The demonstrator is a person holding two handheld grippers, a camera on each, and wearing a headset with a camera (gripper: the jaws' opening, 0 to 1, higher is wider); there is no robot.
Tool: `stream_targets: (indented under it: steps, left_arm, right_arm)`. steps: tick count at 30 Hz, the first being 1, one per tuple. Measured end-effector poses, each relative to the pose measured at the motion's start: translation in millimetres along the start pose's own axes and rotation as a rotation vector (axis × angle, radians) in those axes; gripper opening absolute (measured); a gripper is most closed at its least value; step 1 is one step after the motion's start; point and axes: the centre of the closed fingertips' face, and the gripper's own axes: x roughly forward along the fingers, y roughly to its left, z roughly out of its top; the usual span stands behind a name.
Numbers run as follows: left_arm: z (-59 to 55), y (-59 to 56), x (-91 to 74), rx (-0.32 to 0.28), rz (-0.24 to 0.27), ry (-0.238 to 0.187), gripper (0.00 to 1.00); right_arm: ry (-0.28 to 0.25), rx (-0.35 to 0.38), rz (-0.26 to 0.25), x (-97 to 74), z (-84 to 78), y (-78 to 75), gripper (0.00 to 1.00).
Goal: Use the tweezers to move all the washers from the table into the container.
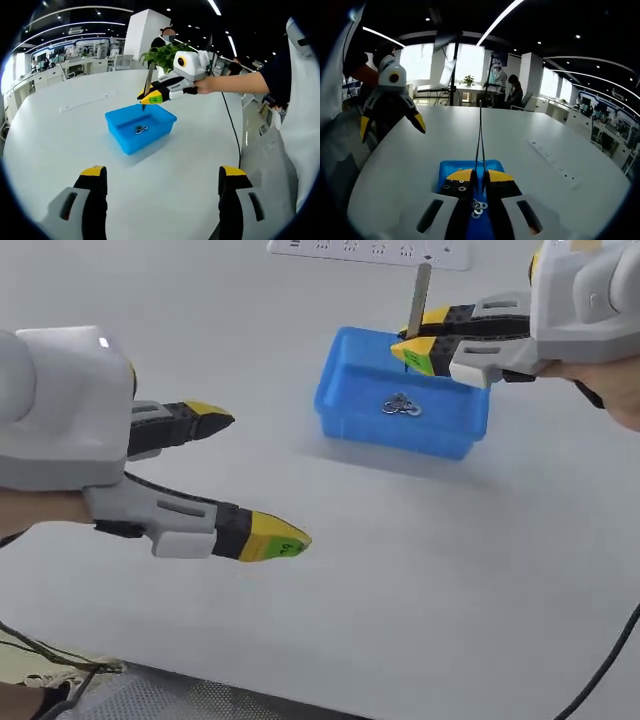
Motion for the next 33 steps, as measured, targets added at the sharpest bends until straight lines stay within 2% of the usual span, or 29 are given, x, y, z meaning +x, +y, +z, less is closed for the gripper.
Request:
stream_targets:
  steps: [3, 6, 10, 17, 20, 25, 28, 31, 33]
  left_arm:
    - [7.7, -0.3, -1.0, 0.004, 0.000, -0.020, 0.93]
    - [17.6, 0.8, -2.4, 0.089, 0.014, -0.033, 0.81]
    - [32.5, -3.0, -2.5, 0.085, 0.006, -0.078, 0.79]
    - [55.5, -22.6, 2.5, 0.156, -0.050, -0.105, 0.78]
    - [64.6, -33.2, 6.3, 0.196, -0.083, -0.113, 0.74]
    - [70.1, -47.3, 13.9, 0.228, -0.126, -0.116, 0.67]
    - [68.1, -56.7, 19.3, 0.255, -0.158, -0.100, 0.63]
    - [65.3, -70.0, 25.9, 0.272, -0.213, -0.087, 0.56]
    - [63.2, -74.8, 30.0, 0.289, -0.231, -0.076, 0.53]
  right_arm:
    - [-0.005, -0.010, 0.005, -10.1, 8.1, 7.4, 0.10]
    - [0.002, -0.039, 0.022, -18.8, 15.2, 20.8, 0.10]
    - [0.000, -0.058, 0.049, -27.2, 24.8, 37.0, 0.10]
    - [0.042, -0.113, 0.120, -34.4, 26.1, 74.4, 0.09]
    - [0.049, -0.095, 0.143, -36.4, 23.7, 88.2, 0.09]
    - [0.092, -0.097, 0.187, -39.1, 13.6, 116.3, 0.09]
    - [0.118, -0.086, 0.219, -38.5, 2.7, 127.2, 0.09]
    - [0.149, -0.086, 0.257, -38.8, -4.1, 142.7, 0.09]
    - [0.166, -0.091, 0.275, -37.6, -11.9, 145.4, 0.09]
